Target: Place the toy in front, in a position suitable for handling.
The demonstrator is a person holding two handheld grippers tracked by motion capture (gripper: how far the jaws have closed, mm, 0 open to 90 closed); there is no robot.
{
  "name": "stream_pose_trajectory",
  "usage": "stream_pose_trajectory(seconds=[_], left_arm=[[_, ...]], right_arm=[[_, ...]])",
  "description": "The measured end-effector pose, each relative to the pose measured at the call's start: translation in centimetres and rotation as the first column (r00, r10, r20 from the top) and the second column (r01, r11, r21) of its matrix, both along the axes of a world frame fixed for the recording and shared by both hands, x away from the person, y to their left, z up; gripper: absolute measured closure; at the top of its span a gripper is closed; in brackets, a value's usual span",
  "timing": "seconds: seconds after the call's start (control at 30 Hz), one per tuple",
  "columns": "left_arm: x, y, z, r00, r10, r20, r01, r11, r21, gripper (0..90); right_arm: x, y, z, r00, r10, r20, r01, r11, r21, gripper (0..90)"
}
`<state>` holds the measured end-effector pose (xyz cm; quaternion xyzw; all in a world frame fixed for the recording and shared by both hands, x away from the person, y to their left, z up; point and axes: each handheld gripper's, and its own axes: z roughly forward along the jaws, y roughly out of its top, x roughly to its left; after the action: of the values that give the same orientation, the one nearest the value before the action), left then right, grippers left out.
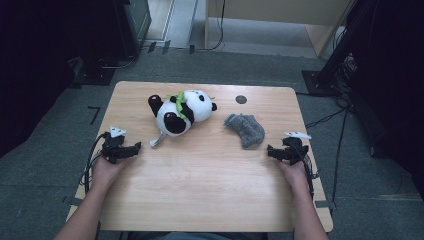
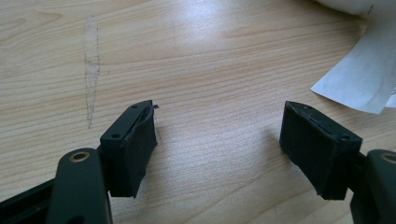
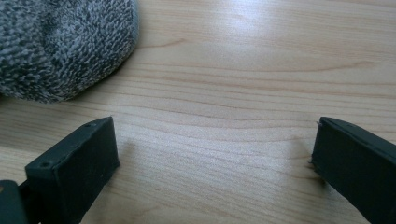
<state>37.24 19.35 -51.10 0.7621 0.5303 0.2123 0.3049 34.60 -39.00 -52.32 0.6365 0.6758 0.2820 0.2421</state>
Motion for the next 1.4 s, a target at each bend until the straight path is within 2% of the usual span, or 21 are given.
stream_pose_trajectory(seconds=[0.1, 0.17, 0.2, 0.37, 0.43, 0.53, 0.6, 0.67, 0.73, 0.87, 0.93, 1.03, 1.23, 1.37, 1.4], left_arm=[[0.1, 0.2, 0.3, 0.9998, -0.015, -0.009, 0.015, 0.9995, -0.030, 26.2], [0.2, 0.2, 0.7, 0.9997, -0.024, 0.003, 0.024, 0.9986, -0.048, 26.7], [0.3, 0.2, 0.9, 0.9994, -0.034, 0.006, 0.035, 0.9980, -0.053, 26.9], [0.5, 0.0, 1.6, 0.9981, -0.061, 0.010, 0.061, 0.9967, -0.054, 27.0], [0.7, -0.1, 1.8, 0.9976, -0.069, 0.008, 0.069, 0.9963, -0.052, 27.0], [1.0, -0.2, 2.0, 0.9971, -0.076, 0.010, 0.076, 0.9954, -0.058, 27.0], [1.1, -0.2, 2.3, 0.9960, -0.089, 0.005, 0.090, 0.9935, -0.070, 32.0], [1.4, -0.4, 2.5, 0.9953, -0.097, 0.002, 0.096, 0.9921, -0.080, 32.5], [1.6, -0.5, 2.7, 0.9947, -0.103, -0.004, 0.102, 0.9908, -0.089, 31.2], [1.9, -0.8, 3.2, 0.9922, -0.125, 0.005, 0.125, 0.9884, -0.086, 30.9], [2.2, -1.0, 3.8, 0.9909, -0.134, 0.016, 0.135, 0.9858, -0.100, 30.7], [2.7, -1.3, 4.3, 0.9889, -0.148, 0.015, 0.148, 0.9821, -0.116, 30.9], [3.8, -2.0, 5.5, 0.9833, -0.182, 0.013, 0.182, 0.9782, -0.100, 32.4], [4.7, -2.6, 6.9, 0.9778, -0.208, 0.021, 0.209, 0.9699, -0.125, 33.7], [4.9, -2.8, 7.3, 0.9764, -0.215, 0.022, 0.216, 0.9691, -0.119, 33.8]], right_arm=[[0.1, 0.0, 0.2, 0.9997, -0.011, -0.021, 0.011, 1.000, -0.001, 0.9], [0.1, -0.1, 0.4, 0.9993, -0.021, -0.030, 0.021, 1.000, -0.001, 5.8], [0.1, -0.3, 0.7, 0.9985, -0.038, -0.040, 0.039, 0.999, 0.022, 7.7], [0.1, -0.5, 1.0, 0.9986, -0.045, -0.028, 0.046, 0.998, 0.047, 12.0], [0.0, -0.4, 1.3, 0.9996, -0.028, -0.007, 0.028, 0.999, 0.030, 13.4], [0.0, -0.3, 1.6, 0.9998, -0.018, 0.001, 0.018, 1.000, 0.022, 14.7], [0.1, -0.1, 1.9, 0.9999, 0.009, 0.004, -0.009, 1.000, 0.019, 16.5], [0.1, 0.0, 2.2, 0.9996, 0.023, 0.012, -0.024, 0.999, 0.028, 17.8], [0.2, 0.6, 2.9, 0.9976, 0.053, 0.045, -0.054, 0.998, 0.023, 21.6], [0.2, 1.0, 3.4, 0.9946, 0.075, 0.072, -0.077, 0.997, 0.020, 25.3], [0.1, 1.1, 3.6, 0.9914, 0.091, 0.094, -0.095, 0.995, 0.040, 27.7], [0.3, 1.3, 3.6, 0.9902, 0.105, 0.091, -0.109, 0.993, 0.036, 27.8], [0.8, 1.4, 3.4, 0.9869, 0.141, 0.077, -0.145, 0.988, 0.048, 28.8], [1.0, 1.9, 2.9, 0.9841, 0.171, 0.047, -0.172, 0.985, 0.016, 28.8], [1.0, 2.0, 2.7, 0.9824, 0.182, 0.042, -0.183, 0.983, 0.013, 29.2]])
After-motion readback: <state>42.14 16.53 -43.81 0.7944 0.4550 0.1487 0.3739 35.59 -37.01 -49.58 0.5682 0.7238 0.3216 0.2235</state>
